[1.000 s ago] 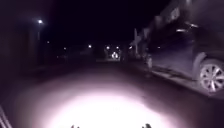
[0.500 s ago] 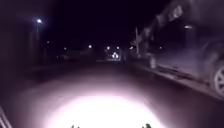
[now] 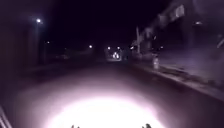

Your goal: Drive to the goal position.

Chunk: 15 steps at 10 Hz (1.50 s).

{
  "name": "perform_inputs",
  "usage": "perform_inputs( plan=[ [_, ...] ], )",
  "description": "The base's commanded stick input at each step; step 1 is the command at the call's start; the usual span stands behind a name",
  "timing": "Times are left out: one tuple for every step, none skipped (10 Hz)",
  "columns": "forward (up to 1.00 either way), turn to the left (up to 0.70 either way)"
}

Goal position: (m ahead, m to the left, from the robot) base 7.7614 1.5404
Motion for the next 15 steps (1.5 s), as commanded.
perform_inputs(
  plan=[
    [0.70, 0.00],
    [0.70, 0.00],
    [0.70, 0.00],
    [0.70, 0.00],
    [0.70, 0.00],
    [0.70, 0.00],
    [0.70, 0.00],
    [0.70, 0.00],
    [0.70, 0.00],
    [0.70, 0.00],
    [0.70, 0.00],
    [0.70, 0.00],
    [0.70, 0.00],
    [0.70, 0.00],
    [0.70, 0.00]
  ],
)
